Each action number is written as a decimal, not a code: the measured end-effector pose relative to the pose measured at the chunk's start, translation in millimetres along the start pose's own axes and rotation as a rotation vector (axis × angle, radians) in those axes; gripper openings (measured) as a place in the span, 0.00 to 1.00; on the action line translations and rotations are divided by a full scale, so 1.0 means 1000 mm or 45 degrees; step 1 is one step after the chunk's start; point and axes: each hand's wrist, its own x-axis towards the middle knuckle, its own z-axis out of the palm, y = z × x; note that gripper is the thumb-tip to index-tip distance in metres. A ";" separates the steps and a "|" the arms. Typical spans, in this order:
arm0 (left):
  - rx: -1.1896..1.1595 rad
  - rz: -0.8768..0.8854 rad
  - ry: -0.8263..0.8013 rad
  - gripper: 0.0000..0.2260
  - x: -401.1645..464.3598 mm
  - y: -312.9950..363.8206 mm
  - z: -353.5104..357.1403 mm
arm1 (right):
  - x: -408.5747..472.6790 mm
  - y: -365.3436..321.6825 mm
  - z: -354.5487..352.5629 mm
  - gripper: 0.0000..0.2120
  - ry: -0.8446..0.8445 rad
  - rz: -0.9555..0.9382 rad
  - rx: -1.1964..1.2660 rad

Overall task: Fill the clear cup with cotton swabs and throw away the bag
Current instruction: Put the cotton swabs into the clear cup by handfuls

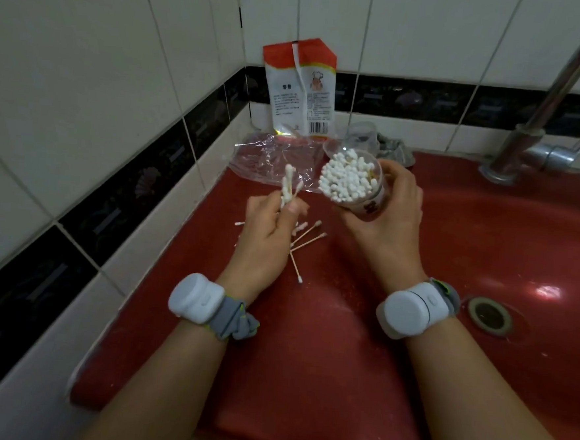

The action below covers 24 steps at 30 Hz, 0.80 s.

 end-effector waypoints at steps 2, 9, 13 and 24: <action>0.362 0.059 -0.191 0.17 -0.001 -0.009 0.010 | 0.000 0.001 0.000 0.34 0.015 0.000 0.008; 0.401 0.272 0.093 0.15 0.010 0.010 -0.008 | 0.000 0.007 -0.002 0.33 0.039 -0.078 -0.030; 0.405 0.326 -0.034 0.08 0.032 0.028 -0.027 | 0.001 0.008 0.001 0.32 -0.005 -0.181 -0.036; 1.011 0.529 -0.405 0.08 0.063 0.034 -0.031 | 0.002 0.009 0.002 0.33 -0.086 -0.234 -0.095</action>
